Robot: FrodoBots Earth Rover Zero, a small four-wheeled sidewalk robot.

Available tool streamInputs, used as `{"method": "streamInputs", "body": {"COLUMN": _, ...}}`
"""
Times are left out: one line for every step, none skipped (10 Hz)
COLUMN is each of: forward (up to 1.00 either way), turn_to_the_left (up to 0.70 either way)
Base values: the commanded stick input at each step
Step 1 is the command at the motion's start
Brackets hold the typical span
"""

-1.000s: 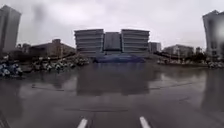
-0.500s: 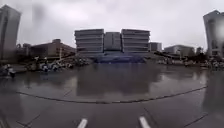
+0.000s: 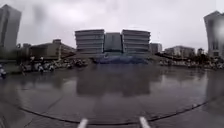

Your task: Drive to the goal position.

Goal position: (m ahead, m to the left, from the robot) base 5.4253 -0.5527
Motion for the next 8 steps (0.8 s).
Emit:
{"method": "streamInputs", "body": {"forward": 1.00, "turn_to_the_left": 0.00}}
{"method": "streamInputs", "body": {"forward": 1.00, "turn_to_the_left": 0.00}}
{"method": "streamInputs", "body": {"forward": 1.00, "turn_to_the_left": 0.00}}
{"method": "streamInputs", "body": {"forward": 1.00, "turn_to_the_left": 0.00}}
{"method": "streamInputs", "body": {"forward": 1.00, "turn_to_the_left": 0.00}}
{"method": "streamInputs", "body": {"forward": 1.00, "turn_to_the_left": 0.00}}
{"method": "streamInputs", "body": {"forward": 1.00, "turn_to_the_left": 0.00}}
{"method": "streamInputs", "body": {"forward": 1.00, "turn_to_the_left": 0.00}}
